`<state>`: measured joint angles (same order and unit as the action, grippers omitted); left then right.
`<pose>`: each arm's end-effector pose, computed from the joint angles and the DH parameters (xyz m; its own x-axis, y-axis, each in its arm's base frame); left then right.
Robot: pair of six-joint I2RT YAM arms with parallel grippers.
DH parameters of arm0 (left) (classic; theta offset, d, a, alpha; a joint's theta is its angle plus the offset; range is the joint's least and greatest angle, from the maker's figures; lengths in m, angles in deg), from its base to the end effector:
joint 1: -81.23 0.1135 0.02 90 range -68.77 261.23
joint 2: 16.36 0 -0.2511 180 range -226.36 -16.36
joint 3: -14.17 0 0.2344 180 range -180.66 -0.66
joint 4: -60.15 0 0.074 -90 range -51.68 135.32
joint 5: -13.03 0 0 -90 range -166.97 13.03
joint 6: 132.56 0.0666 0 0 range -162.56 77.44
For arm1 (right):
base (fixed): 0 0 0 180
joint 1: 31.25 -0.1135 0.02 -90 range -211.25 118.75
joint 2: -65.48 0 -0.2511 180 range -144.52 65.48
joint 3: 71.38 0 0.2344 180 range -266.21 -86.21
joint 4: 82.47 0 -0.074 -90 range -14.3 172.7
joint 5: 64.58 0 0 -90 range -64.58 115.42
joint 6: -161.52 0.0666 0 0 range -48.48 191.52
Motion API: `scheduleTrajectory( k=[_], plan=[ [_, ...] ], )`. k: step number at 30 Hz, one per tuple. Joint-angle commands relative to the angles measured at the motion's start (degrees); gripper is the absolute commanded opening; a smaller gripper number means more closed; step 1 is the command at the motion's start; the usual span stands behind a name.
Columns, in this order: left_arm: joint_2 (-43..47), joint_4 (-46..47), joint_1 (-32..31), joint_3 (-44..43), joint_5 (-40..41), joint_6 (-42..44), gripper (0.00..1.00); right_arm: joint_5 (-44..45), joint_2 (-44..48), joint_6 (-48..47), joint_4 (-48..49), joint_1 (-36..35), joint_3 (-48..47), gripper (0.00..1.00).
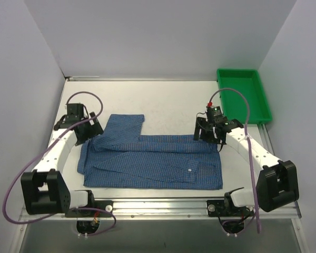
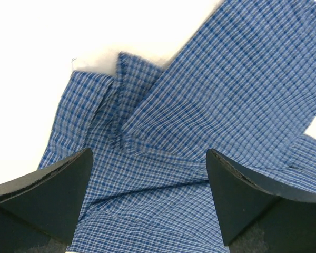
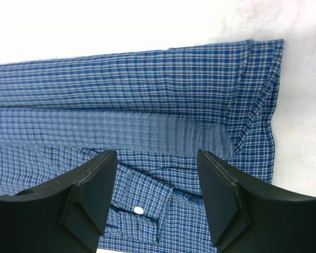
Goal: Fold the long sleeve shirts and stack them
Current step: Fold the shirt
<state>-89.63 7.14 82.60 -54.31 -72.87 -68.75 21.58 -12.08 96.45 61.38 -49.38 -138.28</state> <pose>0.2559 0.0109 0.2156 -0.7318 -0.4578 -0.5049 -0.4289 0.8850 -0.1809 0.2765 0.0952 0.2129 -0.7776 0.1879 -0.6001 -0.0290 0.9426 0.3328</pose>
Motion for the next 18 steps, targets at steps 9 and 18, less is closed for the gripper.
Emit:
scheduleTrajectory(
  k=[9, 18],
  plan=[
    [-29.7, 4.2, -6.6, -27.3, -3.7, 2.2, 0.97, 1.3, 4.6, -4.4, 0.1, -7.4, 0.2, 0.75],
    [-46.9, 6.3, -7.7, -41.5, -0.6, 0.5, 0.95, 1.6, 6.6, -4.2, 1.1, -13.2, 3.9, 0.75]
  ],
)
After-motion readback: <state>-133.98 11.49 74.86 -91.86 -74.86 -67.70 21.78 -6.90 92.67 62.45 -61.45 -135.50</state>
